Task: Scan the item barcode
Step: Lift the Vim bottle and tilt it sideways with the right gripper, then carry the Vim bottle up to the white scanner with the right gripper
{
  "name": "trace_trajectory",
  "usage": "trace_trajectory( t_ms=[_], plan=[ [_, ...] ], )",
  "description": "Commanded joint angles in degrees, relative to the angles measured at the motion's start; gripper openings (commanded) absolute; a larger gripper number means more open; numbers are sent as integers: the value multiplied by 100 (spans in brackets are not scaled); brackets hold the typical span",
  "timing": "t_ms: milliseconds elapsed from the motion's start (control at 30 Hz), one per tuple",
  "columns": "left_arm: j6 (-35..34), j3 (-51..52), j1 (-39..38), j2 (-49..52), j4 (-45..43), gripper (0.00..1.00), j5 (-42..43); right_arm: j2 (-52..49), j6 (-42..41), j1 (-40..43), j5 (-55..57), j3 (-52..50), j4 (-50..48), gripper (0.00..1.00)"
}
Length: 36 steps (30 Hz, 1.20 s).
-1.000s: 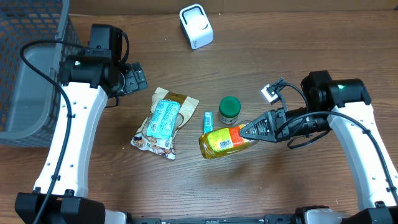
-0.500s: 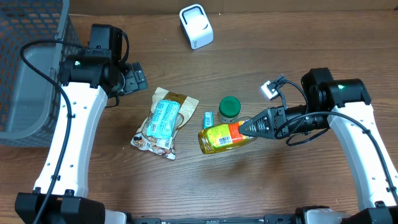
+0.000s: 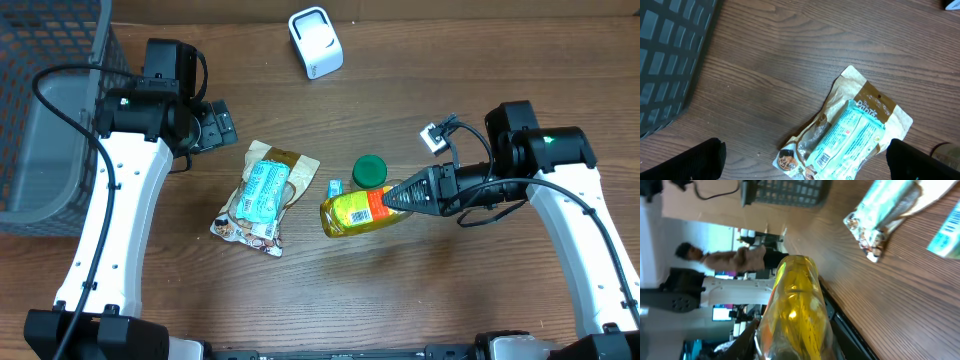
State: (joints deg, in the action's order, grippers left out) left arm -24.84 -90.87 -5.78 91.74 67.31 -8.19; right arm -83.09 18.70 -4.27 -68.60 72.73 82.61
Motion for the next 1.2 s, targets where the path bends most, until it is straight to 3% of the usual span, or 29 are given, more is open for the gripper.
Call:
trace_trajectory(
  t_ms=[0,500,767,1167],
  plan=[
    [105,-101,11,-2,-9,100,13,149,-848,-26,205,7,-177,24],
    [105,-101,11,-2,-7,100,13,149,-2883,-26,1945,7,-1082,23],
    [105,-101,11,-2,-7,100,13,149,-3654,-26,2260,59,-2033,21],
    [107,-101,11,-2,-7,100,13,-28,-3993,-26,3654,1891,-1502,13]
  ],
)
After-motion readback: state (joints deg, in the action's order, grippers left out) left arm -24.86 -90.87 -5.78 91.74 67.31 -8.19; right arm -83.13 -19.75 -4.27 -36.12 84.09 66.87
